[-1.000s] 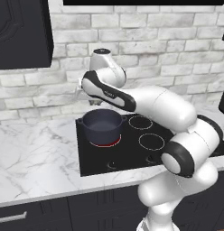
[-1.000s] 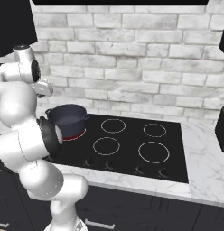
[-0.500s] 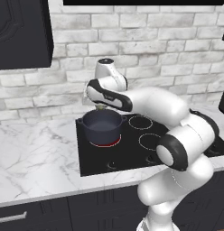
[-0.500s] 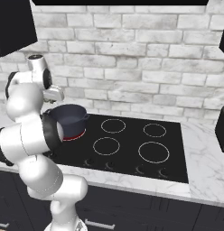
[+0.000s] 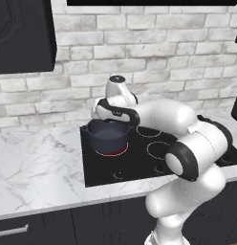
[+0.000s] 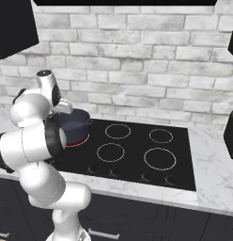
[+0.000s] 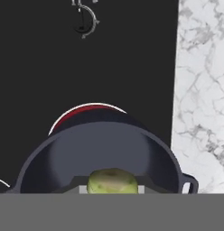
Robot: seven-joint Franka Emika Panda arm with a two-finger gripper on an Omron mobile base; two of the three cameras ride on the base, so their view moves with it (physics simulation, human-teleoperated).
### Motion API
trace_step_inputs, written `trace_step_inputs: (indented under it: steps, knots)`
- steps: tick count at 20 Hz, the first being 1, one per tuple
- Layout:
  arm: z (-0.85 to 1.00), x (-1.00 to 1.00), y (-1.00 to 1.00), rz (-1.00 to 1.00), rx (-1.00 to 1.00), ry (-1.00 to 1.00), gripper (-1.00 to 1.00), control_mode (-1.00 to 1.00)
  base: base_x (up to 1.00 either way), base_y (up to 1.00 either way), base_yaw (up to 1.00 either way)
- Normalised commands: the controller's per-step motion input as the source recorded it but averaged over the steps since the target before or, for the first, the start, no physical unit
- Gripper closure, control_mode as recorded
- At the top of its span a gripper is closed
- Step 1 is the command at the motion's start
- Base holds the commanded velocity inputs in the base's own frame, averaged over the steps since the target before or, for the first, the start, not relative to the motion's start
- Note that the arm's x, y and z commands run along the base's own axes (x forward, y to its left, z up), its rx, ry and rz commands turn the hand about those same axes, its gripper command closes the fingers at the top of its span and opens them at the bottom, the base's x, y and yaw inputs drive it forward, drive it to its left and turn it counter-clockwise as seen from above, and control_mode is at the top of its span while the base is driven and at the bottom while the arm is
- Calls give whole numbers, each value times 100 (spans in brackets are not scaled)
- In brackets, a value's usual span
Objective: Turn on the burner for the pot on the stove. Wait thirty seconds for the pot to heat up. Then add the broccoli to the pot.
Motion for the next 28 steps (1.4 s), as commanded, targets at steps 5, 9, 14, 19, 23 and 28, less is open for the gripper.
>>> trace_step_inputs:
  steps: [5,9,14,19,23,28]
  knots:
    - [-17,1,-1,0,0,4,100,-100,0,0,0]
    - [-15,7,0,0,0,1,100,-100,0,0,0]
    - [-16,14,-3,0,0,0,100,-100,0,0,0]
    - [-26,10,-1,0,0,4,100,-100,0,0,0]
    - [-20,13,0,0,0,6,100,-100,0,0,0]
    - [-11,7,-1,0,0,8,100,-100,0,0,0]
